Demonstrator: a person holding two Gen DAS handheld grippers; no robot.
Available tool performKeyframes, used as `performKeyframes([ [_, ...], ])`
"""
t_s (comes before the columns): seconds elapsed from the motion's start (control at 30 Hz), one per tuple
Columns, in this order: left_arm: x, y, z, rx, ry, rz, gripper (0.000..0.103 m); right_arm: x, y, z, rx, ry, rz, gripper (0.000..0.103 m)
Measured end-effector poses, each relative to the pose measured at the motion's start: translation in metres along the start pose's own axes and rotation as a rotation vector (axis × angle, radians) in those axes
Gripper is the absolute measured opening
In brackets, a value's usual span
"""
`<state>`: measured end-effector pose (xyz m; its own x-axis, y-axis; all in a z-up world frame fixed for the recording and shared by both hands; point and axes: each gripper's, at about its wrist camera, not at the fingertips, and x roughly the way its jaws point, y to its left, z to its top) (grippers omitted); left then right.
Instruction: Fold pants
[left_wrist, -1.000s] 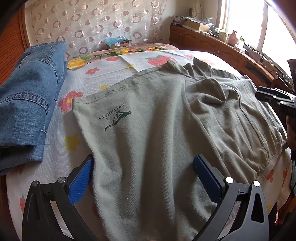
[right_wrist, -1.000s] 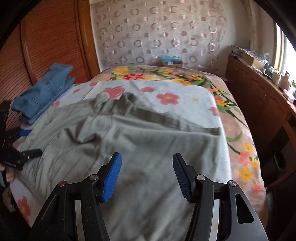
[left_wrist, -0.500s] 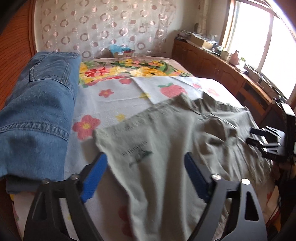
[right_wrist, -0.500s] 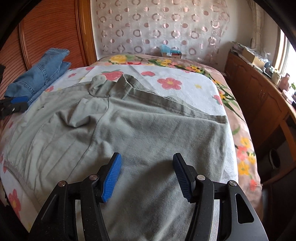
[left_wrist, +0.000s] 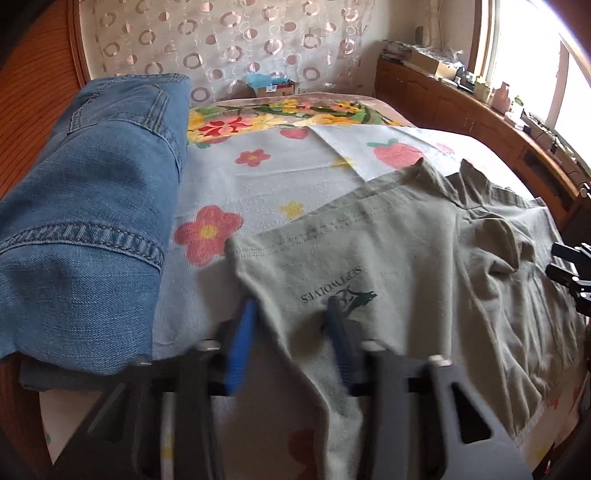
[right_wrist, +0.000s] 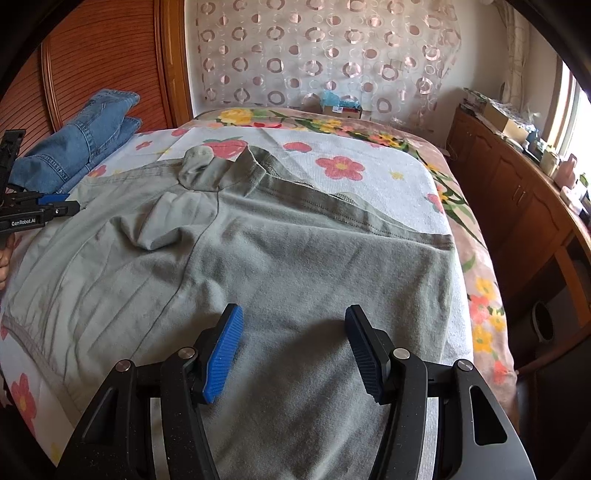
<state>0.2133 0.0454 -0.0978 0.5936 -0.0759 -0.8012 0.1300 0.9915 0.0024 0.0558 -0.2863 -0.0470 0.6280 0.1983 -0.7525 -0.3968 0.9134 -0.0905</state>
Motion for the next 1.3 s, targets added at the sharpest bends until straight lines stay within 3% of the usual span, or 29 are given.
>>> performKeyframes([
  [0.03, -0.001, 0.001, 0.0, 0.004, -0.002, 0.01, 0.01, 0.001, 0.0, 0.001, -0.001, 0.0, -0.001, 0.06],
  [0.07, -0.002, 0.001, 0.0, 0.006, -0.01, 0.023, 0.007, 0.0, 0.0, 0.0, 0.0, 0.0, 0.0, 0.06],
  [0.2, -0.011, 0.012, 0.003, -0.004, -0.052, 0.089, 0.006, -0.004, 0.0, -0.002, 0.0, 0.0, 0.0, 0.06],
  [0.37, -0.024, 0.019, 0.002, -0.02, -0.072, 0.066, 0.005, 0.008, 0.0, 0.004, -0.001, 0.0, 0.0, 0.06],
  [0.5, -0.04, 0.018, -0.005, -0.041, -0.088, -0.002, 0.006, 0.008, -0.001, 0.003, 0.0, -0.001, 0.001, 0.06],
  [0.6, -0.05, 0.008, -0.01, -0.038, -0.095, -0.037, 0.019, 0.01, -0.001, 0.004, 0.005, -0.001, 0.002, 0.06],
  [0.8, -0.07, -0.004, -0.024, -0.014, -0.129, -0.078, 0.062, 0.004, -0.004, 0.004, 0.016, -0.03, 0.007, 0.06],
  [0.83, -0.072, -0.004, -0.027, -0.014, -0.128, -0.073, 0.079, 0.001, -0.004, 0.004, 0.012, -0.041, -0.005, 0.06],
  [0.87, -0.076, -0.005, -0.031, -0.018, -0.137, -0.078, 0.082, -0.005, -0.002, 0.003, 0.007, -0.056, -0.014, 0.06],
  [1.1, -0.085, -0.016, -0.059, 0.0, -0.126, -0.101, 0.082, -0.056, 0.002, -0.016, 0.009, -0.145, 0.016, 0.06],
  [1.3, -0.084, -0.027, -0.085, 0.004, -0.097, -0.119, 0.082, -0.083, -0.016, -0.063, 0.104, -0.121, -0.01, 0.06],
])
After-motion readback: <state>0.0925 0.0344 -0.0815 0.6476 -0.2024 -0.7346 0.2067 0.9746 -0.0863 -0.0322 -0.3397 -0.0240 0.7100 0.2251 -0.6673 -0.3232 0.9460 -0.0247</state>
